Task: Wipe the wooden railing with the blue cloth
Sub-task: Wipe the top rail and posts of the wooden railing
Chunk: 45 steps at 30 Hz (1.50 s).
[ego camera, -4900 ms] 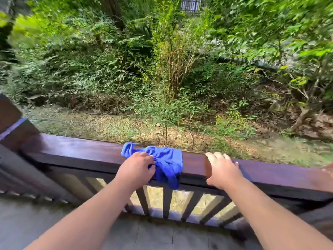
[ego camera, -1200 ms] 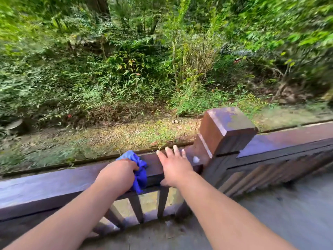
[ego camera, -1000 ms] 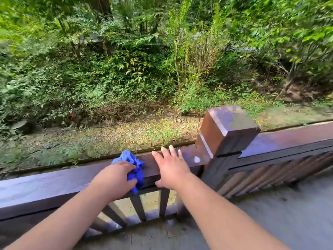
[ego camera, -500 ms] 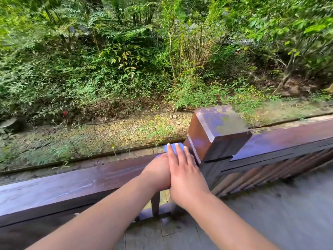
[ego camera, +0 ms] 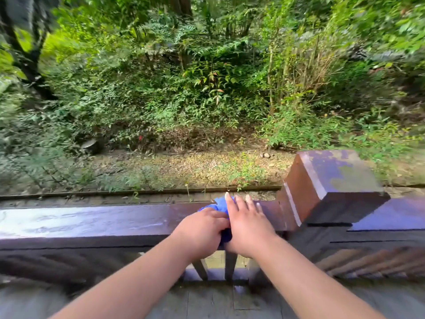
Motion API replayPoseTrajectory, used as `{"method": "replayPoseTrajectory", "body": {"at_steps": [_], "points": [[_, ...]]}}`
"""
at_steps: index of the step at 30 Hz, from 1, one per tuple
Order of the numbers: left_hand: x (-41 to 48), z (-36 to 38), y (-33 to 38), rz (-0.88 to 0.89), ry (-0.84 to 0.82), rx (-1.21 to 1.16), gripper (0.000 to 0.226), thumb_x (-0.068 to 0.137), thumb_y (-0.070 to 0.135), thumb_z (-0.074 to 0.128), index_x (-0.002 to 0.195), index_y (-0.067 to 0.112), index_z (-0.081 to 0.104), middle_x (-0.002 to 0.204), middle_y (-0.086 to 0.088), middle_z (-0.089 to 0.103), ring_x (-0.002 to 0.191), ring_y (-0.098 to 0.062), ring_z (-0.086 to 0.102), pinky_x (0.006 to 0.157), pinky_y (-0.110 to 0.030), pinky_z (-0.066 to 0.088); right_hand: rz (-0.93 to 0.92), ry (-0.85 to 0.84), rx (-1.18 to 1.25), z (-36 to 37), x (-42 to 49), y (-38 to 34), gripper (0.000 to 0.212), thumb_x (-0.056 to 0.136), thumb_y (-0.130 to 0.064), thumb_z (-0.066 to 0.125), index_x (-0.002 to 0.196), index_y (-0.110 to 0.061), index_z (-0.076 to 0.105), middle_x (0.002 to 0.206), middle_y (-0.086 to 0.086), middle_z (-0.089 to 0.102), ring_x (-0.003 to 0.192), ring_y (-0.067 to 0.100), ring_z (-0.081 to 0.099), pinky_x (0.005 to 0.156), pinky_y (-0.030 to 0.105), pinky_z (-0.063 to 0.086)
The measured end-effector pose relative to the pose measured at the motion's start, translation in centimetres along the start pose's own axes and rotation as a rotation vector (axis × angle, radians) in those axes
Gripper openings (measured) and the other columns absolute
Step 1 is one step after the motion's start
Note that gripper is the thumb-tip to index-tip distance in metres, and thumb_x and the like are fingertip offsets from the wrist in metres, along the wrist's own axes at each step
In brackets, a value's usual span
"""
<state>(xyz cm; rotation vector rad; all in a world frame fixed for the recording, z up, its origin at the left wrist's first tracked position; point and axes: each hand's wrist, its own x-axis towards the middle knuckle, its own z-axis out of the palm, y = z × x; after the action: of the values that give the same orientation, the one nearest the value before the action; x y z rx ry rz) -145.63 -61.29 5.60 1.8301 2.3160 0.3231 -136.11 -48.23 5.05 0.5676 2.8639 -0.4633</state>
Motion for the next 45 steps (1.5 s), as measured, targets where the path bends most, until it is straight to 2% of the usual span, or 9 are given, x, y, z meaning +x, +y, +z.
{"method": "replayPoseTrajectory", "body": {"at_steps": [4,7,10,13,20,25,34,40,45], "points": [[-4.5,-0.9,-2.9,-0.217,0.051,-0.026,0.044,0.077,0.011,0.046,0.109,0.025,0.072,0.12,0.006,0.069,0.111,-0.021,0.055,0.099,-0.036,0.045,-0.086,-0.038,-0.051,1.3,2.0,-4.0,0.135,0.071,-0.068,0.076,0.162,-0.022,-0.012,0.171,0.013,0.009,0.157,0.041,0.007,0.125,0.06,0.01],[-8.2,-2.0,-6.0,-0.371,0.085,-0.042,0.052,0.081,0.007,0.048,0.123,0.028,0.07,0.136,0.007,0.062,0.127,-0.015,0.049,0.113,-0.027,0.032,-0.113,-0.095,-0.15,1.8,3.1,-7.3,0.133,0.07,-0.06,0.08,0.162,-0.022,-0.008,0.169,0.015,0.014,0.156,0.041,0.009,0.123,0.067,0.01],[-11.7,-2.8,-9.2,-0.482,0.096,-0.04,0.052,0.083,0.006,0.047,0.125,0.03,0.068,0.139,0.01,0.059,0.132,-0.012,0.044,0.115,-0.025,0.028,-0.118,-0.105,-0.207,1.8,3.9,-10.4,0.121,0.074,-0.056,0.08,0.163,-0.021,0.006,0.163,0.015,0.027,0.153,0.042,0.018,0.121,0.069,0.014],[-14.5,-3.5,-11.9,-0.565,0.104,-0.069,0.053,0.085,0.007,0.045,0.124,0.034,0.068,0.14,0.014,0.057,0.134,-0.01,0.042,0.115,-0.028,0.03,-0.089,-0.092,-0.234,1.4,4.6,-12.3,0.102,0.074,-0.052,0.08,0.155,-0.019,0.026,0.147,0.013,0.042,0.14,0.038,0.039,0.116,0.065,0.028],[-21.9,-5.5,-19.1,-0.581,0.123,-0.087,0.051,0.084,0.006,0.047,0.123,0.03,0.069,0.138,0.013,0.059,0.133,-0.012,0.043,0.114,-0.025,0.029,0.067,-0.132,-0.235,0.8,5.0,-14.6,0.095,0.068,-0.048,0.08,0.148,-0.027,0.031,0.138,0.006,0.047,0.132,0.034,0.046,0.111,0.055,0.04],[-27.2,-6.9,-25.5,-0.602,0.137,-0.107,0.05,0.081,0.006,0.049,0.118,0.03,0.072,0.133,0.01,0.064,0.13,-0.017,0.049,0.112,-0.029,0.034,0.195,-0.099,-0.218,2.5,4.5,-19.6,0.111,0.076,-0.052,0.077,0.161,-0.029,0.01,0.168,0.009,0.017,0.156,0.042,0.009,0.123,0.065,0.011],[-32.7,-8.1,-30.8,-0.598,0.153,-0.116,0.055,0.077,0.01,0.041,0.117,0.032,0.071,0.129,0.012,0.066,0.125,-0.016,0.05,0.103,-0.03,0.04,-0.045,-0.023,-0.178,6.2,5.3,-33.9,0.105,0.084,-0.047,0.076,0.163,-0.028,0.009,0.172,0.009,0.011,0.158,0.035,0.007,0.126,0.06,0.012],[-32.6,-8.0,-30.6,-0.586,0.182,-0.14,0.057,0.073,0.021,0.034,0.113,0.031,0.073,0.123,0.008,0.068,0.117,-0.021,0.051,0.097,-0.033,0.045,-0.084,-0.051,-0.215,6.1,6.8,-38.2,0.107,0.081,-0.048,0.078,0.162,-0.026,0.012,0.17,0.01,0.017,0.157,0.037,0.011,0.124,0.064,0.013],[-32.6,-7.5,-31.0,-0.564,0.202,-0.113,0.051,0.078,0.01,0.042,0.115,0.03,0.072,0.124,0.011,0.067,0.118,-0.017,0.051,0.098,-0.03,0.043,-0.143,-0.032,-0.223,5.9,10.2,-41.4,0.113,0.074,-0.051,0.082,0.161,-0.024,0.015,0.165,0.011,0.025,0.154,0.04,0.016,0.122,0.067,0.016]]}}
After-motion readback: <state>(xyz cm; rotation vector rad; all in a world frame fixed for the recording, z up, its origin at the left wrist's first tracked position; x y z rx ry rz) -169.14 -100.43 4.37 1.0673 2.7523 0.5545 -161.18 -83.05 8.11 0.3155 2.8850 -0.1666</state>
